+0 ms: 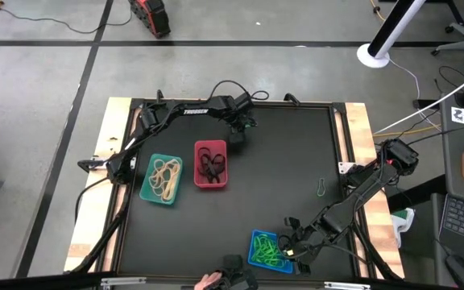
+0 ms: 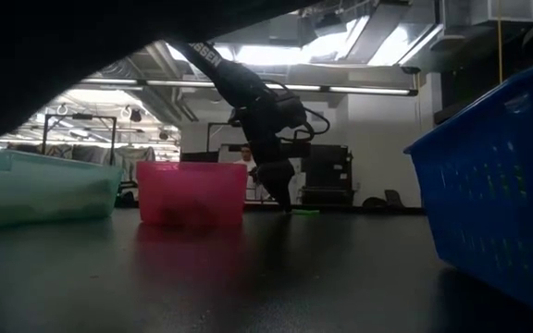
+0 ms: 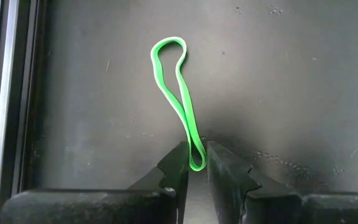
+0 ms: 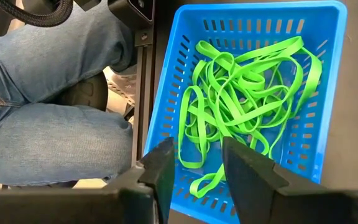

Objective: Sort rubber bands into baskets
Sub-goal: Put the green rubber band into the blue bin

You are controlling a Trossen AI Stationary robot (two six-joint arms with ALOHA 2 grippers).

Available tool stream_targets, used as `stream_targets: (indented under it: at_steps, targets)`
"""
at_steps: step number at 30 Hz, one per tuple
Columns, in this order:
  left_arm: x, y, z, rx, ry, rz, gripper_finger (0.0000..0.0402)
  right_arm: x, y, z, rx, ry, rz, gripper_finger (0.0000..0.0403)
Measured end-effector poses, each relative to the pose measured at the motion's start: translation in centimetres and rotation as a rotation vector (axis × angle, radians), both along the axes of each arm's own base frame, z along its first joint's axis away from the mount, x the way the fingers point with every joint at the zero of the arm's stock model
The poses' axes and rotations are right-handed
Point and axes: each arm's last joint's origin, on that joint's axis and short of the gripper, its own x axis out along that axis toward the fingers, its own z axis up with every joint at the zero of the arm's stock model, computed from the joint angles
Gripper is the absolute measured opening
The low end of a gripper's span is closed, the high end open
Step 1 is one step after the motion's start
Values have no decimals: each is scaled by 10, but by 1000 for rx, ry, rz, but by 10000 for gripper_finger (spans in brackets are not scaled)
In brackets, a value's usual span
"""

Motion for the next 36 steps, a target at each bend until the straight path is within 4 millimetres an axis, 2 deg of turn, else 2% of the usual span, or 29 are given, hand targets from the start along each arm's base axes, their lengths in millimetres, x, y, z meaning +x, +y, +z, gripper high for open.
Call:
stream_targets:
  at_steps: [12,20,25,36]
  targets:
    - [2,-3,1,26,12,-12,58,0,0,0,-1,0,1,134]
    - [3,-5,1,63,33,19,115,0,0,0,-1,0,2,134]
    - [5,-5,5,21,-10,86,131,0,0,0,-1,0,2,134]
    - [-2,9,7,-114,-83,276,130,0,0,0,-1,0,1,134]
